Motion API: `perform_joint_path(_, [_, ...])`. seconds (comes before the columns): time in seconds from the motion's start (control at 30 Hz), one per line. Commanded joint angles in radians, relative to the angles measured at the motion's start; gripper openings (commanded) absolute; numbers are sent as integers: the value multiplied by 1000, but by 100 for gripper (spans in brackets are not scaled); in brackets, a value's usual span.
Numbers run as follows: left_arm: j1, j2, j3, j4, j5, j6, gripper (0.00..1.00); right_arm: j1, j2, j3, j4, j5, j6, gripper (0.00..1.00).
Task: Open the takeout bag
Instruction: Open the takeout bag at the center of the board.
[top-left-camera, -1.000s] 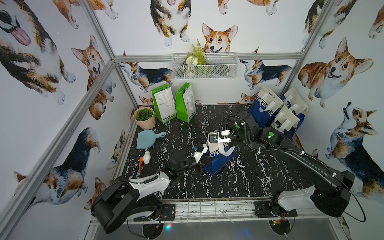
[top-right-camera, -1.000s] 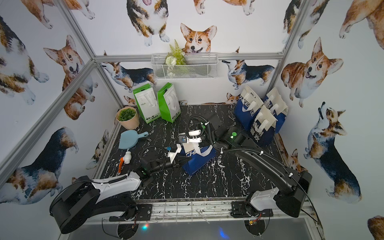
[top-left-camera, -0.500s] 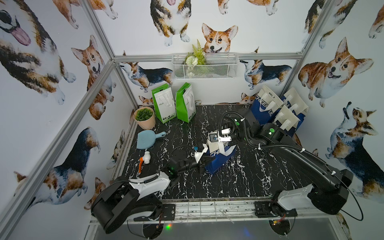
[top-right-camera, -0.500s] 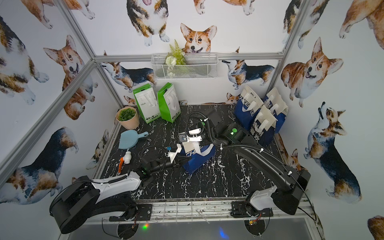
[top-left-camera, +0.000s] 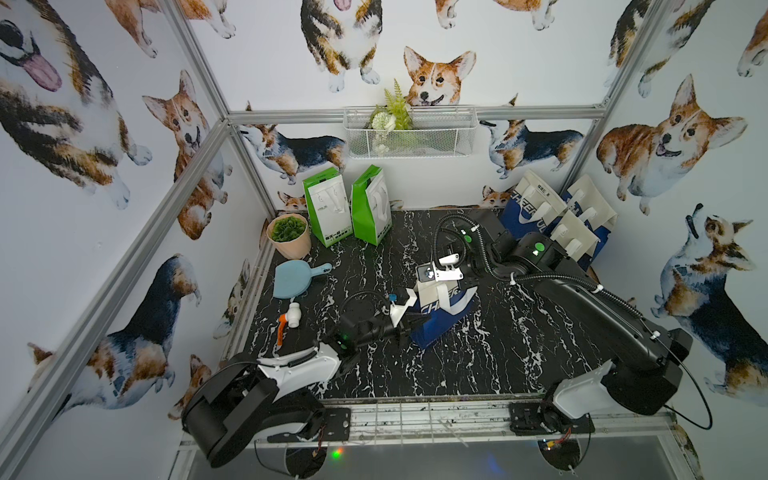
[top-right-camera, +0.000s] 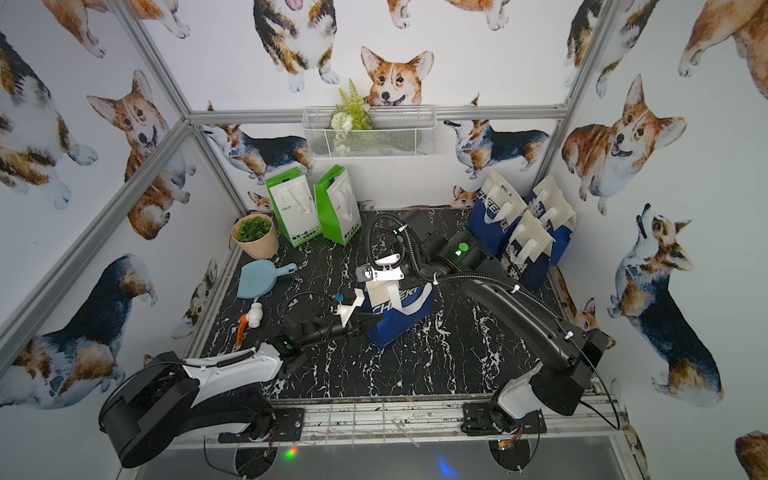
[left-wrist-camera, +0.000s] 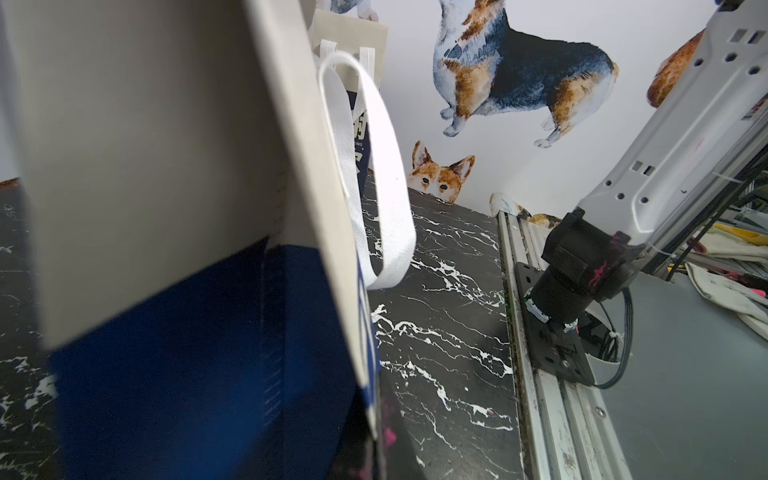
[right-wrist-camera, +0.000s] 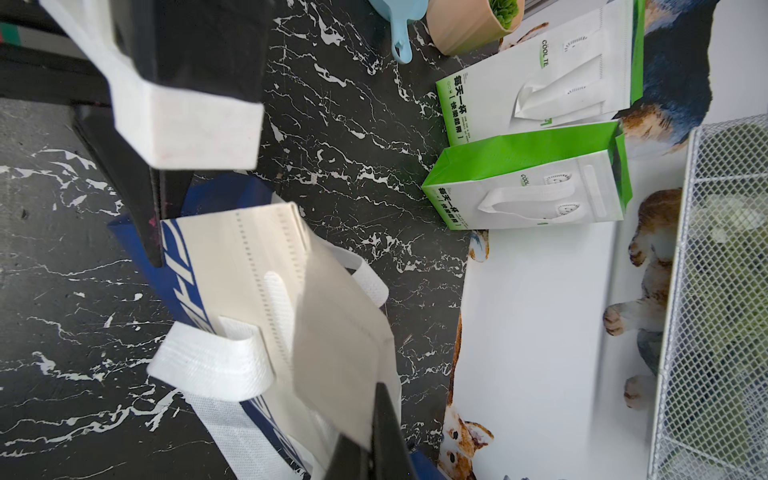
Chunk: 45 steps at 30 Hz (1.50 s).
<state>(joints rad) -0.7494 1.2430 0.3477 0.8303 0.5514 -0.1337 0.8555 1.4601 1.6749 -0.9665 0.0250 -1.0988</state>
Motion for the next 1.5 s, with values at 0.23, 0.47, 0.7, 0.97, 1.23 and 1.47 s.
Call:
perform_joint_path(0.23, [-1, -11, 0, 33, 1, 13, 0, -3, -73, -194, 252, 37, 72, 1])
perform_joint_path(0.47, [-1, -10, 0, 32, -1, 13, 0, -3, -80, -259, 314, 66, 102, 12])
perform_joint_path(0.7, [-3, -2, 2, 33, 1, 13, 0, -2, -90, -300, 356, 97, 109, 19])
perform_joint_path(0.97, [-3, -7, 1, 33, -4, 13, 0, -2, -99, -305, 329, 116, 108, 6])
perform_joint_path(1.23, [-3, -10, -1, 27, -14, 17, 0, -5, -100, -219, 231, 81, 83, 0])
perform_joint_path(1.47, [-2, -5, 1, 26, -15, 17, 0, -36, -36, -32, 54, 54, 20, 0])
